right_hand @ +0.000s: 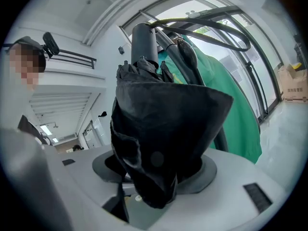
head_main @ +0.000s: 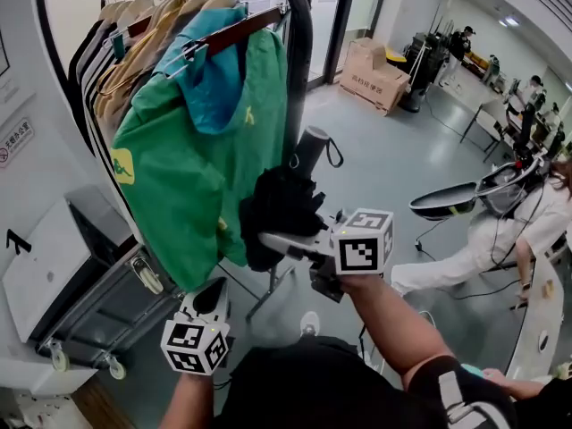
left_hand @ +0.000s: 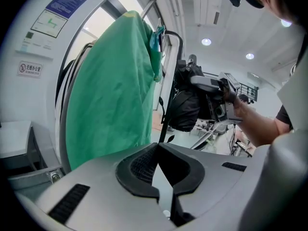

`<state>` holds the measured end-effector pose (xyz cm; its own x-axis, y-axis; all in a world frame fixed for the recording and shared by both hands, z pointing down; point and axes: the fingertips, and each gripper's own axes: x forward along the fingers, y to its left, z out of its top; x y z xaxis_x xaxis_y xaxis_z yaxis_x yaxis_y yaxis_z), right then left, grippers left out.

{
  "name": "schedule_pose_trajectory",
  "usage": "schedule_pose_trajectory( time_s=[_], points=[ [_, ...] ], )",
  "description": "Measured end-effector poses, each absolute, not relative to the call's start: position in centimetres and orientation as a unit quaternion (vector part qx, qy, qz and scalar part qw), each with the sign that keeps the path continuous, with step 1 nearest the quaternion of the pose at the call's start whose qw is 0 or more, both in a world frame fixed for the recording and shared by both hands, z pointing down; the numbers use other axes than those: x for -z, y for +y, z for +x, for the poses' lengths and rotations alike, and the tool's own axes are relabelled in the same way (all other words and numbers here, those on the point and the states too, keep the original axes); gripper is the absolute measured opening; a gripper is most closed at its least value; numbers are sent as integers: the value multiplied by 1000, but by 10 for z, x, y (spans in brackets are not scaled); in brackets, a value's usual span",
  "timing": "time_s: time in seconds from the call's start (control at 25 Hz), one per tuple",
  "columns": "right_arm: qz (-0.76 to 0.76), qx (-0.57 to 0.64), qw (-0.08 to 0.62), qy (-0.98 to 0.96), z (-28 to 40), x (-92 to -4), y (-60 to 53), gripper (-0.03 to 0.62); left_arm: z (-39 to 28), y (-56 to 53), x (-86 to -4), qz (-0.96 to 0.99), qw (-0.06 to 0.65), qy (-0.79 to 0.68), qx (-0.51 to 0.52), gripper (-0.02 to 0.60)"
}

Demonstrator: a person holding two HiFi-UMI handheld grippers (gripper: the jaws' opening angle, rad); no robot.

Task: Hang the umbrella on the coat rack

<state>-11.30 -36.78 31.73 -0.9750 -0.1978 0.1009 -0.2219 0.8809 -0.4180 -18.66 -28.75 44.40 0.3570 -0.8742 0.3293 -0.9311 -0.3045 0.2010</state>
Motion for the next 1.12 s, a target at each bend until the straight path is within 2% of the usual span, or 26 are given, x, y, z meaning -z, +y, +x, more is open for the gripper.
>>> schedule_pose_trajectory(
  time_s=[1.12],
  points=[
    [49,-254,95,-961,-143,-363,-353,255,-187,-281,-448,792,190,-575,-75,15]
  ],
)
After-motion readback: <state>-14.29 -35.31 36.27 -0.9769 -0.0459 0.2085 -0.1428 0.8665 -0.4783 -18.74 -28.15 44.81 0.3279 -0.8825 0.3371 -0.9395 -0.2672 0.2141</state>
